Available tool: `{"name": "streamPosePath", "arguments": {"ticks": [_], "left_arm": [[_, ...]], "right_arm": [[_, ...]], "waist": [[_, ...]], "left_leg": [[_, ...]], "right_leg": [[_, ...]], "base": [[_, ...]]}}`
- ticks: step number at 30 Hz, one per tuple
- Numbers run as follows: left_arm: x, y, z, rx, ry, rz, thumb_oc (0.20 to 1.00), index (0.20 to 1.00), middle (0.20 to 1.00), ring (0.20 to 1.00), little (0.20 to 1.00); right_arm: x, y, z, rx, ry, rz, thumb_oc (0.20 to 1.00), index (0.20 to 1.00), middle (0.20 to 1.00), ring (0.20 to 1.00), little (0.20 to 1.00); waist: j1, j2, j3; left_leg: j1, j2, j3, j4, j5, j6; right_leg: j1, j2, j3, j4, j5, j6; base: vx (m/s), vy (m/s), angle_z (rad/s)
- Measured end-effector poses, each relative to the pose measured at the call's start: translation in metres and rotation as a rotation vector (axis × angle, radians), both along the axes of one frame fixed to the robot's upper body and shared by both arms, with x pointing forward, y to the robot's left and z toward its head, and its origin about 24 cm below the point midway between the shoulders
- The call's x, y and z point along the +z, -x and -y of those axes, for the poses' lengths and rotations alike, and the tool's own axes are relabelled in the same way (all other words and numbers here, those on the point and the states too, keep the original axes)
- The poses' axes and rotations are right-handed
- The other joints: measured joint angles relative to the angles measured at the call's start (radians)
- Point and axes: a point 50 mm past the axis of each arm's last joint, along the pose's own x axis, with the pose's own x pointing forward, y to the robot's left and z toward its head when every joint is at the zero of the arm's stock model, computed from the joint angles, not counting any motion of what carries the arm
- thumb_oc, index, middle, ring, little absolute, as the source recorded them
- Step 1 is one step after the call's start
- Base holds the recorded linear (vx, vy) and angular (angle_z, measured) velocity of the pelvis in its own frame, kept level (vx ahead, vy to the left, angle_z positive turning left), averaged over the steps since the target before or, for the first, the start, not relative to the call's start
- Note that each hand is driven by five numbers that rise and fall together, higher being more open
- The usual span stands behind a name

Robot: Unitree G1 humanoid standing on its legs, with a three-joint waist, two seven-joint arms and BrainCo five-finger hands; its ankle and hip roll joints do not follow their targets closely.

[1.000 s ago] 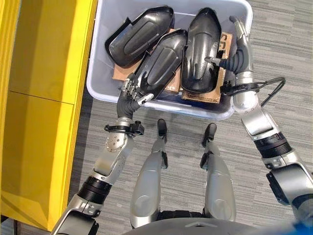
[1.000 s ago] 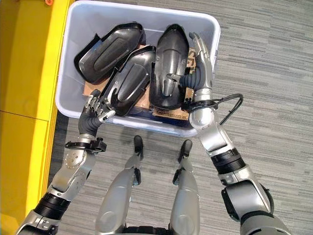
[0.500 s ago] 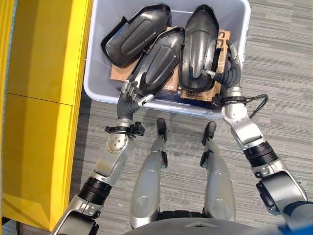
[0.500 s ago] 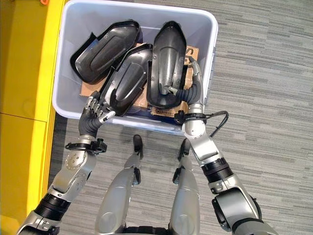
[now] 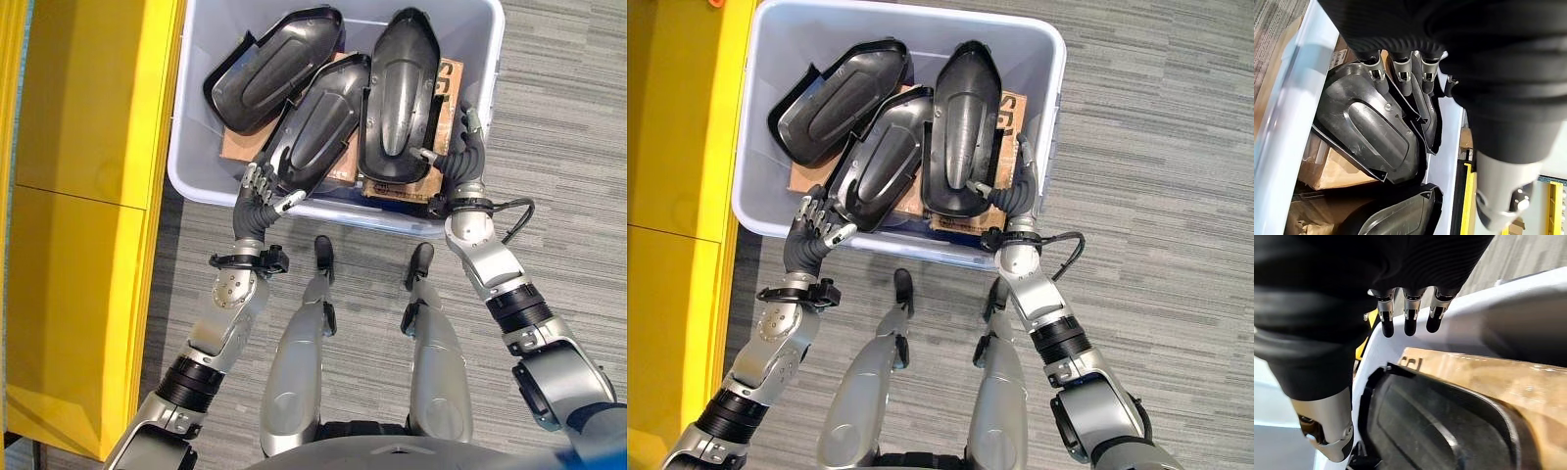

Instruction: Move parts from the plastic box to the shelf.

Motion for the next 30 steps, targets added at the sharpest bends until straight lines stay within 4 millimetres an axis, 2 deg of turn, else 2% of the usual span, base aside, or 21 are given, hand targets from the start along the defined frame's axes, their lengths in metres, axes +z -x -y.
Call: {"name": "streamPosePath", "arguments": {"ticks": [9,14,22,28,29,30], "left_arm": [[-0.002,0.001,0.0,0.004,0.002,-0.007,1.0,1.0,1.0,1.0,1.0],[-0.004,0.002,-0.001,0.004,0.002,-0.014,1.0,1.0,1.0,1.0,1.0],[-0.005,0.003,-0.001,0.001,0.008,-0.02,1.0,1.0,1.0,1.0,1.0],[-0.005,0.007,0.003,-0.021,0.015,-0.018,1.0,1.0,1.0,1.0,1.0],[-0.009,0.009,0.005,-0.036,0.015,-0.031,1.0,1.0,1.0,1.0,1.0],[-0.009,0.009,0.005,-0.038,0.019,-0.034,1.0,1.0,1.0,1.0,1.0]], "right_arm": [[0.006,-0.014,0.004,-0.046,-0.001,-0.02,1.0,1.0,1.0,1.0,1.0],[0.001,-0.019,0.008,-0.07,0.013,-0.055,1.0,1.0,1.0,1.0,1.0],[0.004,-0.027,0.012,-0.11,0.05,-0.064,1.0,1.0,1.0,1.0,1.0],[0.026,-0.04,0.019,-0.179,0.075,-0.03,1.0,1.0,1.0,1.0,1.0],[0.025,-0.046,0.02,-0.199,0.082,-0.062,0.454,0.454,0.454,0.454,0.454],[0.026,-0.047,0.021,-0.198,0.079,-0.064,0.2,0.2,0.2,0.2,0.2]], "waist": [[0.033,0.021,0.009],[0.039,0.022,0.009],[0.043,0.023,0.008],[0.043,0.026,0.003],[0.047,0.026,-0.038],[0.05,0.026,-0.038]], "left_leg": [[-0.025,0.0,0.002,0.002,0.002,-0.001],[-0.025,0.0,-0.002,0.001,0.002,-0.001],[-0.035,-0.001,-0.007,0.001,-0.004,-0.008],[-0.073,-0.005,-0.013,0.004,0.005,-0.013],[-0.104,-0.006,-0.016,0.006,0.008,-0.013],[-0.104,-0.006,-0.016,0.007,0.01,-0.013]], "right_leg": [[-0.029,-0.001,0.0,0.006,-0.001,0.0],[-0.027,0.0,0.0,0.006,-0.005,0.002],[-0.039,-0.002,0.0,0.013,-0.005,0.002],[-0.106,-0.014,0.001,0.085,-0.033,-0.005],[-0.158,-0.022,0.006,0.138,-0.062,-0.01],[-0.164,-0.023,0.006,0.149,-0.067,-0.012]], "base": [[0.02,-0.002,0.0],[0.03,-0.002,0.02],[0.02,0.004,0.0],[0.02,0.005,0.04],[0.0,0.012,0.1],[0.0,0.011,0.09]]}}
